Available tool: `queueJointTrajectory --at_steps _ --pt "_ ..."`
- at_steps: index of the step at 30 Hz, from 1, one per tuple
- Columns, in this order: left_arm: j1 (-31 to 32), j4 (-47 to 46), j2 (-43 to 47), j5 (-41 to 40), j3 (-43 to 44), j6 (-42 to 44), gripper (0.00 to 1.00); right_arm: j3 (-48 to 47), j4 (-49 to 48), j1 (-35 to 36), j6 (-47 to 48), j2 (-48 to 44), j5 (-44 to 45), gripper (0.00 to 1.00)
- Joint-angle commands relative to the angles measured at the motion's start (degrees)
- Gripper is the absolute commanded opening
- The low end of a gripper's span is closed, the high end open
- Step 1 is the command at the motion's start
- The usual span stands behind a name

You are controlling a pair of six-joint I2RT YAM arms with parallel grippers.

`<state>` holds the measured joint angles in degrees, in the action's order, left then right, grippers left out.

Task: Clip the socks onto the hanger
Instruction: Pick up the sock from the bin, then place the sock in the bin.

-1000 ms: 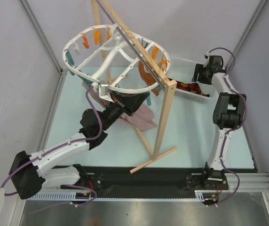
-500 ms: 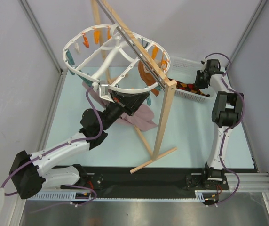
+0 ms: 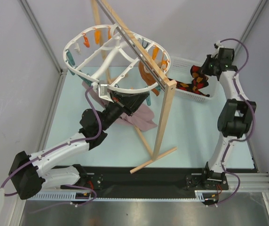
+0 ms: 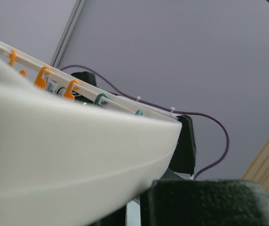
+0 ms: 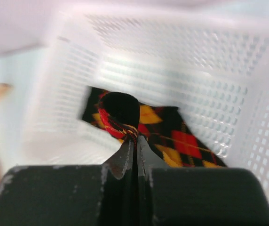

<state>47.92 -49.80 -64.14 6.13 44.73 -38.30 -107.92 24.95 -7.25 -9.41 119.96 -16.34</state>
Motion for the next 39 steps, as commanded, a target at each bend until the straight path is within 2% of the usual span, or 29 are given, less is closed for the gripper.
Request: queueJointTrajectory --at_steps 1,6,9,11,13,18,20,23,29,32,39 --pt "-0.3 8.0 -0.5 -2.6 -2.0 -6.9 0.0 4.0 -7.7 0.7 -2.5 -15.0 -5.4 0.01" --pt "-0.3 8.0 -0.2 -2.9 -1.9 -7.1 0.0 13.2 -12.6 0.7 -6.0 -27.0 -10.5 0.0" --pt "-0.2 8.1 0.0 -3.0 -1.8 -7.2 0.0 19.9 -15.8 -0.1 -12.5 -35.0 -15.7 0.0" --pt "-0.3 7.9 0.0 -3.1 -1.8 -7.4 0.0 22.3 -14.3 -0.1 -14.8 -40.5 -18.6 0.0" --pt "-0.3 7.6 0.1 -2.7 -1.7 -7.8 0.0 28.2 -14.3 0.3 -17.3 -47.2 -20.7 0.0" --pt "-0.3 7.8 0.2 -2.4 -1.5 -8.1 0.0 46.2 -21.4 0.6 -23.7 -61.1 -26.8 0.0" --pt "-0.3 8.4 0.7 -2.9 -1.6 -8.4 0.0 50.6 -23.8 1.4 -27.3 -66.3 -31.1 0.0" --pt "-0.3 8.6 1.1 -2.8 -1.6 -9.0 0.0 55.8 -25.8 4.2 -26.6 -71.8 -35.6 0.0" --pt "-0.3 7.6 1.3 -3.1 -2.4 -10.6 0.0 63.2 -29.2 11.7 -27.2 -73.6 -40.7 0.0" --pt "-0.2 7.2 1.8 -3.8 -3.0 -11.1 0.0 68.2 -43.6 15.1 -34.6 -73.1 -43.0 0.0" --pt "-0.3 6.1 2.3 -4.3 -3.8 -12.0 0.0 71.0 -62.9 19.4 -46.5 -68.2 -45.7 0.0"
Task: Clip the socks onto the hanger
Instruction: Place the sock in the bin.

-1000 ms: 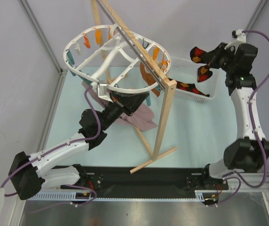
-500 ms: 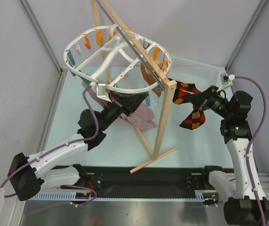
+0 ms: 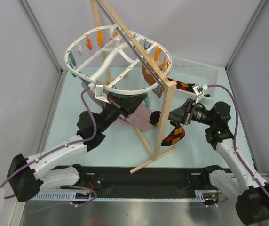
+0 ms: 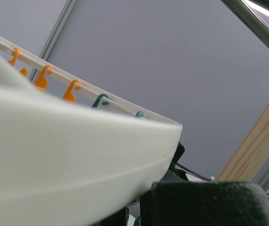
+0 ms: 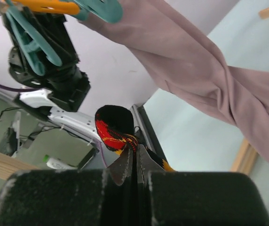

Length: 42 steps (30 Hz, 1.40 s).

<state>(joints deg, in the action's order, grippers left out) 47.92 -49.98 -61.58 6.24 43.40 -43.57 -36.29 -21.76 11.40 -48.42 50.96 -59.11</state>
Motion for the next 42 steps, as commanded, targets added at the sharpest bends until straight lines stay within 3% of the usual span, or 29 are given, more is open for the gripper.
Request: queueJointTrajectory --at_steps 1,12,16,19,20,23,27,31,32,37,42 --pt "-0.3 6.3 -0.3 -4.4 -2.4 -6.7 0.0 -0.9 -17.6 1.1 -9.2 1.9 -3.0 0.0" --pt "-0.2 6.3 0.1 -4.3 -2.8 -7.1 0.0 -2.6 -24.6 1.8 -14.0 4.9 -3.4 0.0" --pt "-0.3 6.7 0.4 -4.6 -3.0 -6.9 0.0 -2.7 -21.1 -1.1 -13.6 4.5 -1.9 0.0" --pt "-0.3 7.0 0.5 -4.6 -2.8 -6.8 0.0 -5.5 -6.5 -5.9 -5.4 3.1 0.9 0.0" --pt "-0.3 7.1 0.2 -4.5 -2.8 -6.8 0.0 -6.8 5.0 -6.9 -1.6 2.7 2.3 0.0" --pt "-0.2 7.0 -0.2 -4.2 -2.6 -6.9 0.0 -13.0 21.1 -10.6 7.6 2.9 9.3 0.0" --pt "-0.3 6.8 -0.5 -4.1 -2.6 -6.8 0.0 -15.8 27.8 -15.6 8.3 4.1 22.6 0.0" --pt "-0.3 6.2 -1.0 -3.8 -2.9 -7.2 0.0 -19.4 26.1 -17.7 6.2 10.4 37.6 0.0" --pt "-0.2 6.2 -1.3 -3.5 -2.9 -7.2 0.0 -20.0 22.8 -19.1 0.9 14.8 41.1 0.0" --pt "-0.3 5.9 -1.8 -3.1 -3.0 -7.6 0.0 -25.3 7.1 -21.4 -12.2 30.8 43.3 0.0" --pt "-0.2 6.1 -2.2 -2.5 -2.5 -7.4 0.0 -35.2 3.3 -21.7 -18.5 45.2 48.7 0.0"
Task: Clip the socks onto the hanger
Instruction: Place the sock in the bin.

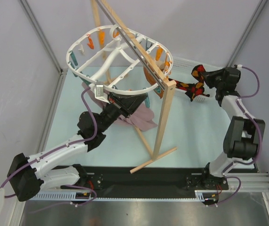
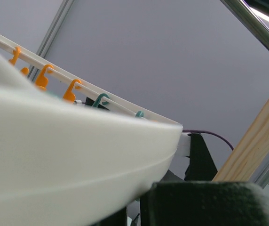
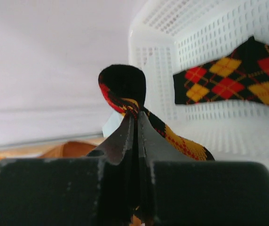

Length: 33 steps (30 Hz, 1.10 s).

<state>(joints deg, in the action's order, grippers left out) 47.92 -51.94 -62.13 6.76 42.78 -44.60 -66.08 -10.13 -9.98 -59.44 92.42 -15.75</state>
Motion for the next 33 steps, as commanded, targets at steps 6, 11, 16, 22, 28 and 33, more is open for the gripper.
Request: queueJointTrajectory --at_steps 6,11,16,22,28,33 --pt "-0.3 8.0 -2.0 -3.1 -1.9 -5.5 0.0 -14.0 -11.2 -0.7 -9.8 15.4 9.2 0.0" --pt "-0.3 6.9 -2.9 -2.3 -2.2 -6.1 0.0 -18.5 -7.5 -1.0 -2.2 23.8 10.5 0.0" --pt "-0.3 7.2 -2.8 -2.5 -2.4 -5.6 0.0 -23.0 0.8 -1.0 4.1 27.6 8.0 0.0" --pt "-0.3 7.4 -3.2 -2.2 -2.2 -5.6 0.0 -29.0 8.8 -0.2 13.9 32.3 5.7 0.27" --pt "-0.4 7.4 -3.2 -2.1 -2.4 -5.6 0.0 -41.0 22.1 0.3 24.4 36.9 6.5 0.64" --pt "-0.3 7.4 -3.3 -1.8 -2.4 -5.7 0.0 -48.1 30.6 1.3 35.4 36.9 12.0 0.73"
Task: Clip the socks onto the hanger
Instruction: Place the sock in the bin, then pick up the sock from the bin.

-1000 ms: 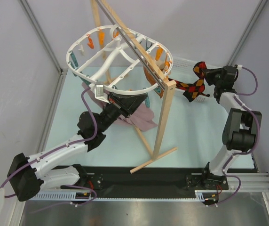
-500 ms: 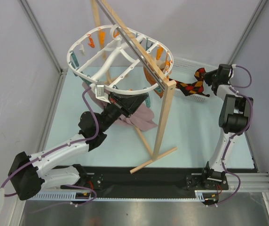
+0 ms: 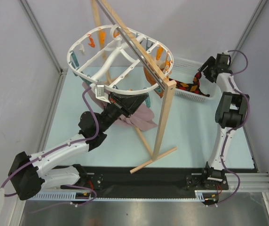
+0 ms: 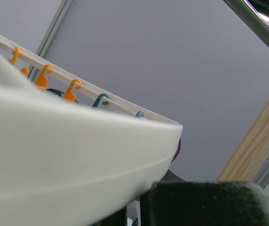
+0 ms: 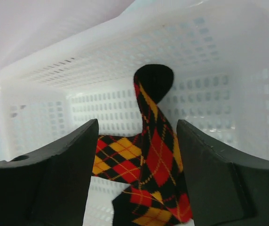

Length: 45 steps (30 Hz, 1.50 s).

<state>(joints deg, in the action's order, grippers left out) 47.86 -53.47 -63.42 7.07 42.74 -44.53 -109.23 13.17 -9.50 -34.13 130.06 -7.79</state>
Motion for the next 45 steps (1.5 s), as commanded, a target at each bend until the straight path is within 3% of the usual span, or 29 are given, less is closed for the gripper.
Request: queueJointTrajectory --at_steps 1,5,7,11,16,21,25,34,39,45 --pt "-0.2 8.8 -2.1 -2.1 -2.5 -5.7 0.0 -7.9 10.6 1.7 12.0 -0.9 7.3 0.73" --pt "-0.2 8.4 -2.1 -2.3 -2.8 -5.9 0.0 -12.4 17.8 4.7 19.3 -1.6 13.2 0.7" --pt "-0.3 8.3 -2.2 -2.3 -2.8 -5.8 0.0 -12.2 19.3 6.4 21.3 -2.4 14.7 0.61" --pt "-0.2 8.4 -2.1 -2.2 -2.8 -5.9 0.0 -13.7 24.3 8.3 21.9 -2.4 10.5 0.45" --pt "-0.2 8.9 -1.6 -2.2 -2.8 -5.7 0.0 -14.9 30.2 9.1 22.2 -0.2 8.0 0.38" --pt "-0.3 8.6 -1.9 -2.2 -2.8 -5.8 0.0 -16.7 32.7 9.3 23.2 2.4 6.1 0.43" --pt "-0.3 8.4 -2.1 -2.1 -2.8 -5.8 0.0 -22.1 37.6 10.7 23.3 6.7 5.0 0.54" --pt "-0.2 8.6 -2.3 -2.1 -2.6 -5.8 0.0 -21.6 38.9 12.3 23.8 11.0 4.0 0.6" --pt "-0.2 9.0 -2.4 -2.4 -2.7 -5.7 0.0 -21.9 39.2 12.0 23.4 13.5 4.5 0.57" --pt "-0.2 8.8 -2.6 -2.4 -2.8 -5.7 0.0 -21.5 39.9 12.0 23.7 16.4 4.1 0.42"
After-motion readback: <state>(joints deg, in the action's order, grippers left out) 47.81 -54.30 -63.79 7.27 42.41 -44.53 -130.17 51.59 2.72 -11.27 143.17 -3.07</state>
